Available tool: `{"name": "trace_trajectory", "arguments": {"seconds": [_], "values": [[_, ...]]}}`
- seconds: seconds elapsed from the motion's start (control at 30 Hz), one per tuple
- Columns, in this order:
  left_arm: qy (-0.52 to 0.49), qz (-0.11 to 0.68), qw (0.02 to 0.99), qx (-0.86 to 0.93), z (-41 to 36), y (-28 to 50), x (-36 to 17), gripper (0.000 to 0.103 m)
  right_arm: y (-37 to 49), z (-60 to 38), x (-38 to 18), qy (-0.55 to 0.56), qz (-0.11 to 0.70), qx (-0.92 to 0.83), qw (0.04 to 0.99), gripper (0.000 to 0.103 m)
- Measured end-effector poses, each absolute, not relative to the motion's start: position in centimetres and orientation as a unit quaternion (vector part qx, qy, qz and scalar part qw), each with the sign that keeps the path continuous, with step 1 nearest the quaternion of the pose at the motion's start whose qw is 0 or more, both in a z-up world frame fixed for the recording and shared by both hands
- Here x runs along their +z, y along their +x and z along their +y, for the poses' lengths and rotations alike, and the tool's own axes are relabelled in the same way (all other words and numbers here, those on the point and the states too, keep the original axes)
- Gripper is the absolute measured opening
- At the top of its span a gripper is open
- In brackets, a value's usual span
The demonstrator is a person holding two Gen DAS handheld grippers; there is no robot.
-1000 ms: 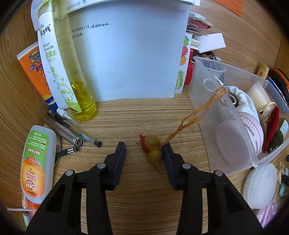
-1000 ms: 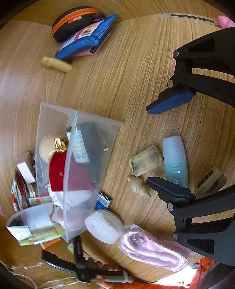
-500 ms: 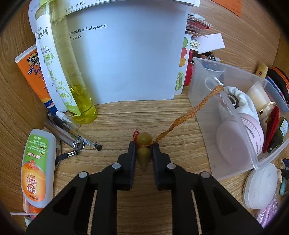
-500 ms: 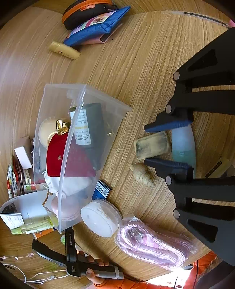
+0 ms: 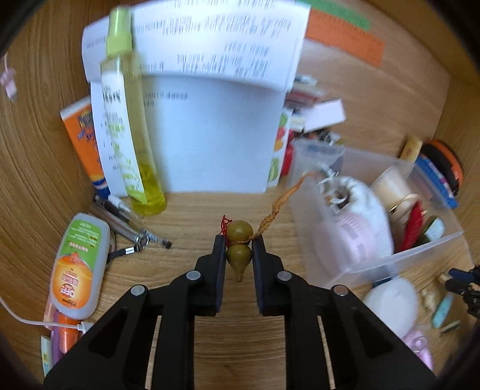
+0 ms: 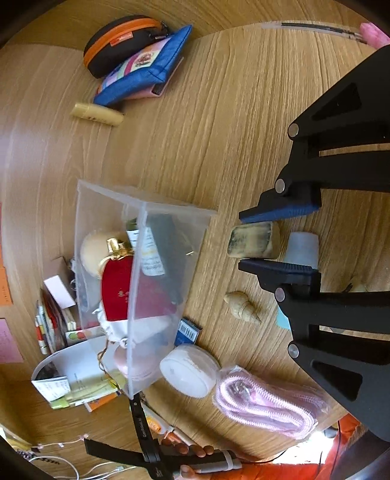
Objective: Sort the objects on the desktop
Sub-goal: 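Carry the pendant and soap bar over the clear box with both grippers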
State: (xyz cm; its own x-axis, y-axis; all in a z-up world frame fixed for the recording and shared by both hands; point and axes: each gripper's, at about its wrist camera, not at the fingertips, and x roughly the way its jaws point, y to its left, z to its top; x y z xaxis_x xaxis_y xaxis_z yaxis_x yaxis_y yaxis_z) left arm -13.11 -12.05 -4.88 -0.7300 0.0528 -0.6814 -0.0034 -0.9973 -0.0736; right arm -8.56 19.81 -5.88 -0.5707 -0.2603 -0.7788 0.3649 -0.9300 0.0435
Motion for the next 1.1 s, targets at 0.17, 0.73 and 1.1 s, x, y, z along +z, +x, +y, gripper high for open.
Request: {"name": "trace_trajectory", "arguments": {"seconds": [0.17, 0.73, 1.1], "values": [[-0.337, -0.026, 0.039, 0.941, -9.0, -14.9, -3.6, 0.016, -7.8, 20.2, -4.8, 0.414, 0.065, -0.89, 0.179, 0.023], [-0.313, 0.004, 0.135, 0.94, -5.1, -11.5, -0.2, 0.016, -7.4, 21.5, -0.2, 0.345, 0.034, -0.921, 0.179, 0.023], [-0.332, 0.015, 0.178, 0.926, -1.8, -12.8, -1.4, 0.016, -9.8, 19.9, 0.8, 0.324, 0.013, -0.924, 0.203, 0.023]]}}
